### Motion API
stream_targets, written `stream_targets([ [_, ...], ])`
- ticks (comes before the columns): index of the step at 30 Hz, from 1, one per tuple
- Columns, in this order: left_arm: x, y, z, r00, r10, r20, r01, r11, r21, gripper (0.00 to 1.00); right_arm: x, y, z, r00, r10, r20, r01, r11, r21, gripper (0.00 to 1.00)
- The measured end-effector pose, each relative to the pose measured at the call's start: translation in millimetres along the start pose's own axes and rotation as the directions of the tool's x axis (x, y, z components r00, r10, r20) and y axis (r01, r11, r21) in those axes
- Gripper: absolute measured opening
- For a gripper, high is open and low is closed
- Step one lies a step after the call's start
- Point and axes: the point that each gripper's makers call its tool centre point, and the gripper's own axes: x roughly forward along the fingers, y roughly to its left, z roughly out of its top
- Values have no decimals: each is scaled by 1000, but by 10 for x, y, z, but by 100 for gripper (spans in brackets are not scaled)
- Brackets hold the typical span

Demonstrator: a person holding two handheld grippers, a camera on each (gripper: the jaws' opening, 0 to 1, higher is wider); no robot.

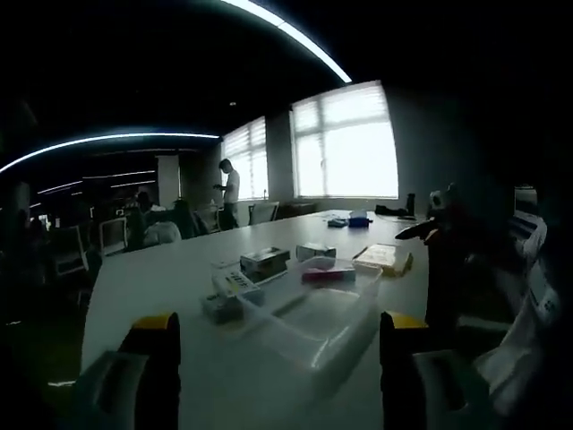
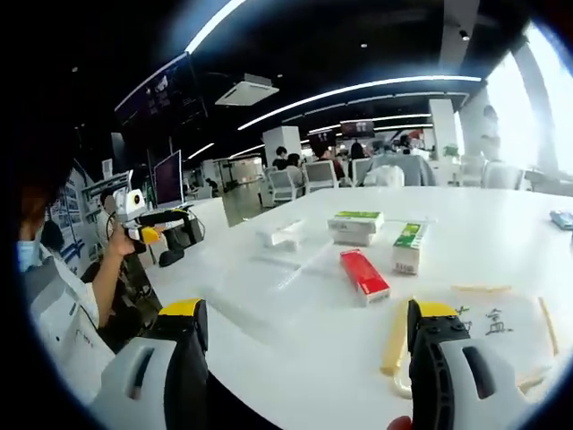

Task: Arrange the small medicine boxes into an aligned row inside the storage area until every box is upright, visible, and separated from the surrounding clutter.

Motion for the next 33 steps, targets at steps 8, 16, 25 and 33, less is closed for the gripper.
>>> stream_targets([
  [8,-156,-110,-15,1000,6,9,-6,1000,15,91,-57,126,-10,1000,-5,-6,5,1000,-18,90],
  [16,-246,-159,94,1000,-7,19,6,999,44,92,-121,186,5,1000,-14,-4,14,999,-38,90],
  [25,26,-134,24,999,-26,-24,27,999,39,93,-89,59,-19,1000,-6,-3,6,999,-37,90],
  [33,276,-52,66,998,-31,-62,33,999,31,93,5,-219,16,998,-42,36,44,996,-74,91],
])
